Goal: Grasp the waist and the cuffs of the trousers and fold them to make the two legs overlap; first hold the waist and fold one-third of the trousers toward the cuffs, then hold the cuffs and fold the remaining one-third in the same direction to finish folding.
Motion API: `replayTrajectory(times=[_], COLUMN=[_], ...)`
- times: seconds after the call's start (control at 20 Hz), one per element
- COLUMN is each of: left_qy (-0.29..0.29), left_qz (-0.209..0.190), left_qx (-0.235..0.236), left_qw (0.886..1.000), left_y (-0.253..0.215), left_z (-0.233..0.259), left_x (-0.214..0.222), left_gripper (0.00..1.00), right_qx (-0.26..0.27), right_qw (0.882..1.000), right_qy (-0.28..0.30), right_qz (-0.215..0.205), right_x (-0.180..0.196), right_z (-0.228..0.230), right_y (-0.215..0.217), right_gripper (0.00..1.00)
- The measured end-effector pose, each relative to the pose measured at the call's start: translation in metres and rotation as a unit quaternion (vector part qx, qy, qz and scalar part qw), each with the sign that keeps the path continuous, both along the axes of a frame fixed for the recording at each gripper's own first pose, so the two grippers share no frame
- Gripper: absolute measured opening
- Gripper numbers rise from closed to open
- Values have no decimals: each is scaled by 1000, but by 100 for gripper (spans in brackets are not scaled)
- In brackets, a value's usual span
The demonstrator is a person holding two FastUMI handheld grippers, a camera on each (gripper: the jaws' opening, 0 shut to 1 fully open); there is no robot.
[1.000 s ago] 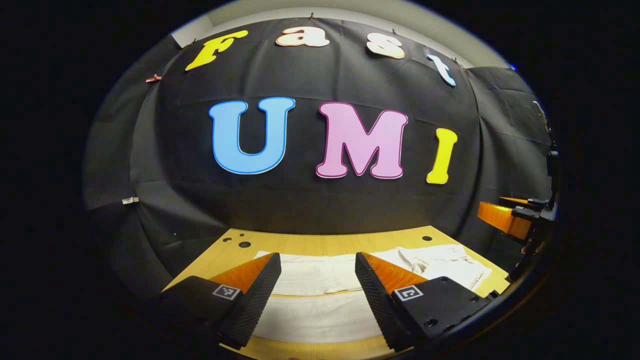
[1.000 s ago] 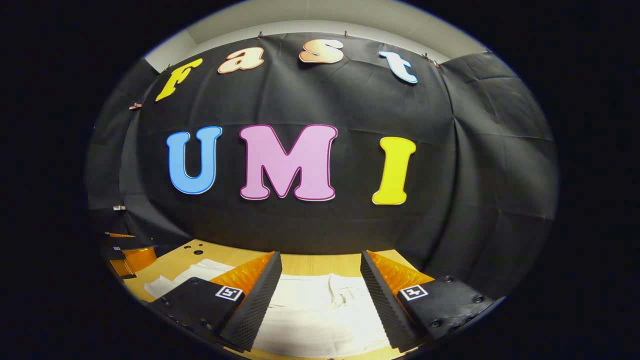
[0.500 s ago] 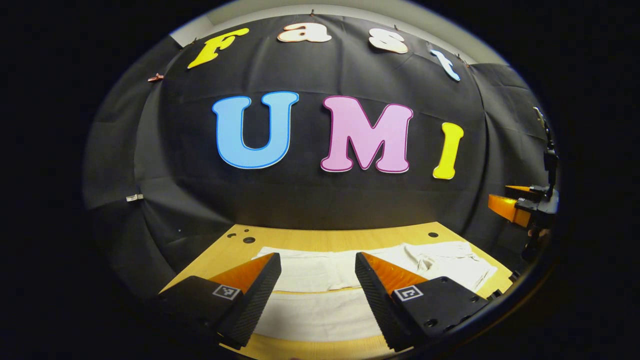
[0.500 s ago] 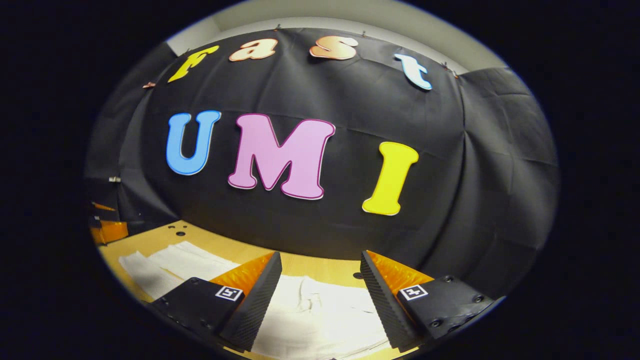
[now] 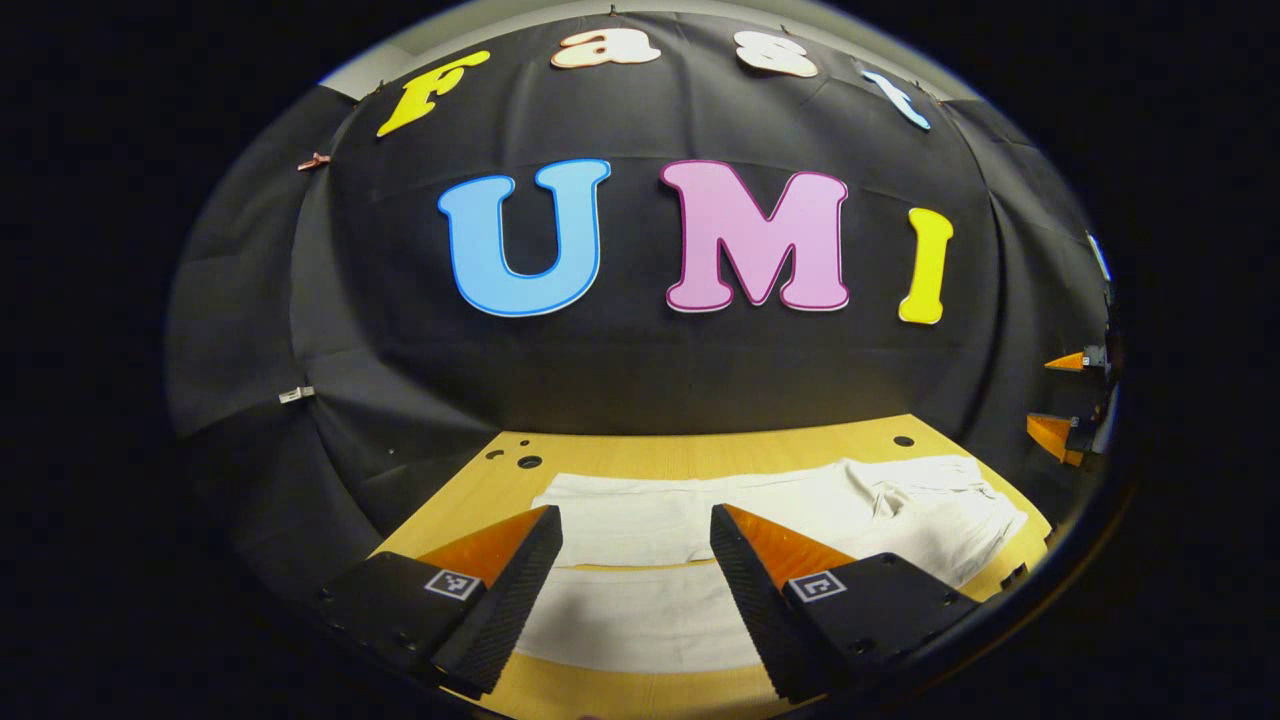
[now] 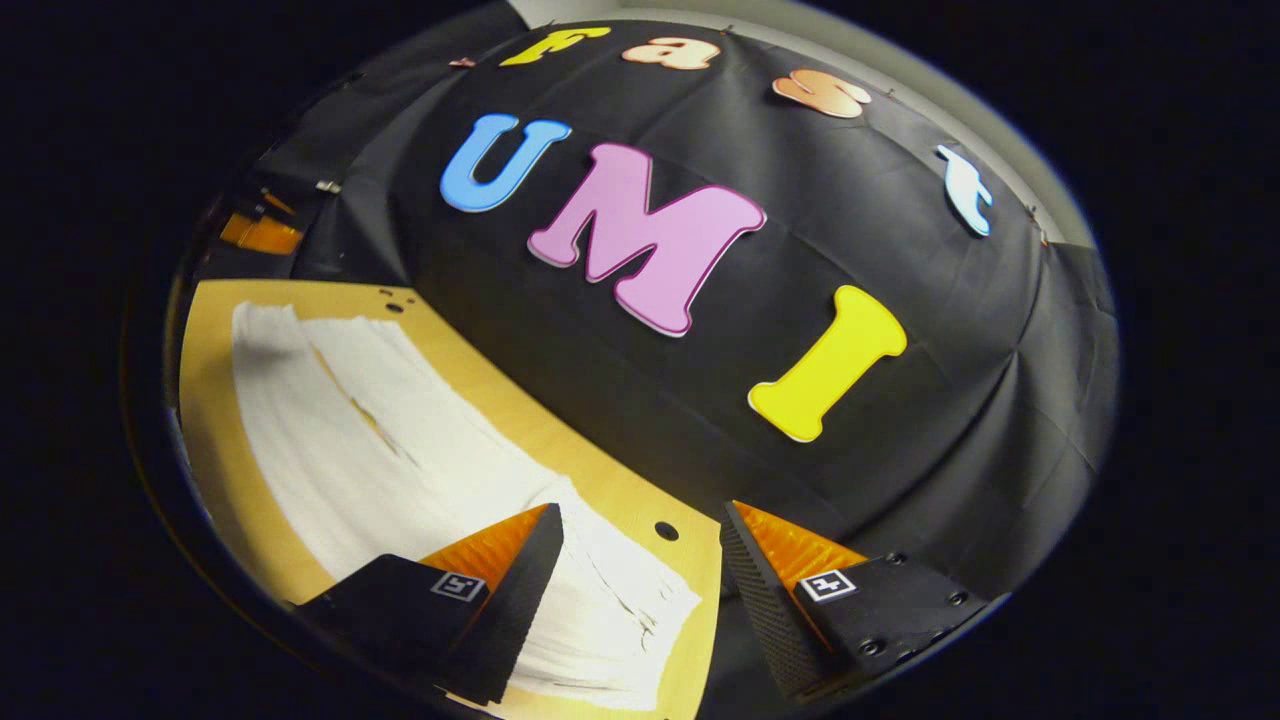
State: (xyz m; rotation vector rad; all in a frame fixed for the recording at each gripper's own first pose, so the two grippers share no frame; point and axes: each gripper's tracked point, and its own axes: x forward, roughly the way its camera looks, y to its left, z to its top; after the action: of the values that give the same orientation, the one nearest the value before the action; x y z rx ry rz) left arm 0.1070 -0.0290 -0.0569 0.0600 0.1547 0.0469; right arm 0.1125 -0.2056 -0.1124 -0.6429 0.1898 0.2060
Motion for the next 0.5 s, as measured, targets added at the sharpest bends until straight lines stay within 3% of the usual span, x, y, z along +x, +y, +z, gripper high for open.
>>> replayTrajectory(times=[0.15, 0.5], left_qy=[22, 61], left_qz=[16, 28], left_qx=[6, -8], left_qw=[1000, 998], left_y=[3, -8], left_z=[-20, -54], left_x=[1, 2], left_gripper=[96, 96], right_qx=[-60, -172], right_qw=[995, 965], right_qy=[76, 180], right_qz=[37, 85], right_x=[-15, -65], right_z=[-48, -126], right_y=[-30, -93], right_gripper=[98, 98])
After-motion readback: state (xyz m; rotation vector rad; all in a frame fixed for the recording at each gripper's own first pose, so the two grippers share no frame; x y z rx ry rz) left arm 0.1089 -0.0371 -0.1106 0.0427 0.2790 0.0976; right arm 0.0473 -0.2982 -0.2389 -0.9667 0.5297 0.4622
